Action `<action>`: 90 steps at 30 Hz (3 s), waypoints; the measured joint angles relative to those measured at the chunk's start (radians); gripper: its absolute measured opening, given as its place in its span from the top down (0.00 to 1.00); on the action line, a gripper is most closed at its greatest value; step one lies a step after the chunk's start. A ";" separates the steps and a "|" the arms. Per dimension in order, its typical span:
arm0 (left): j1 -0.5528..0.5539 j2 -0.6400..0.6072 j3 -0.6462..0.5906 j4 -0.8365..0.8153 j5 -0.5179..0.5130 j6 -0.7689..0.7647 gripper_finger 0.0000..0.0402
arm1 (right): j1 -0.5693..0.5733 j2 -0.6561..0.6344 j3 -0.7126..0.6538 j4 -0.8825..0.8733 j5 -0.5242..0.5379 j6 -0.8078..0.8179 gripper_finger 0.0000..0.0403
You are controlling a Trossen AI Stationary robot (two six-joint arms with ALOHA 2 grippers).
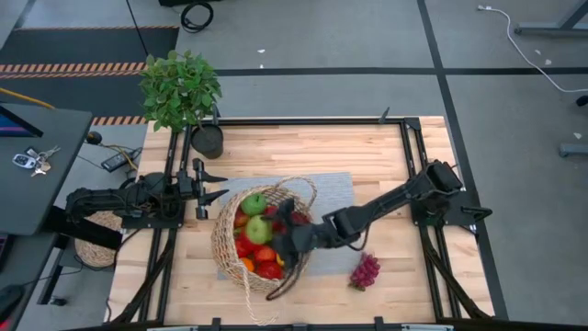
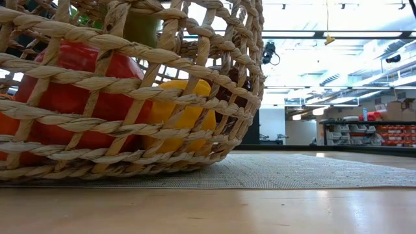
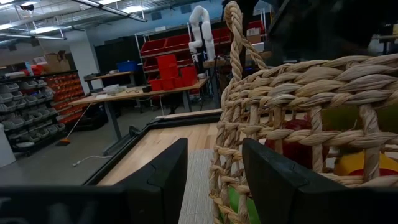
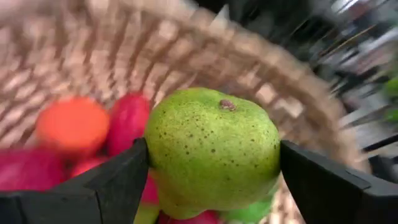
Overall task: Build produce basket
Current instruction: Put the green pear into the brown basket, then put the grapes into the brown basket
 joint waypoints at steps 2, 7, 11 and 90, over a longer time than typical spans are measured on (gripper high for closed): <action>0.000 0.000 0.000 0.000 0.000 0.000 0.60 | -0.018 0.001 -0.001 -0.062 -0.023 0.052 0.14; 0.000 0.000 0.000 0.000 0.000 0.000 0.60 | -0.047 -0.002 -0.001 -0.146 -0.041 0.179 0.08; 0.000 0.000 0.000 0.000 0.000 0.000 0.60 | -0.050 -0.004 0.000 -0.158 -0.061 0.219 0.02; 0.000 0.003 0.000 0.000 0.000 0.000 0.60 | 0.452 -0.114 -0.412 -0.809 -0.303 0.776 0.54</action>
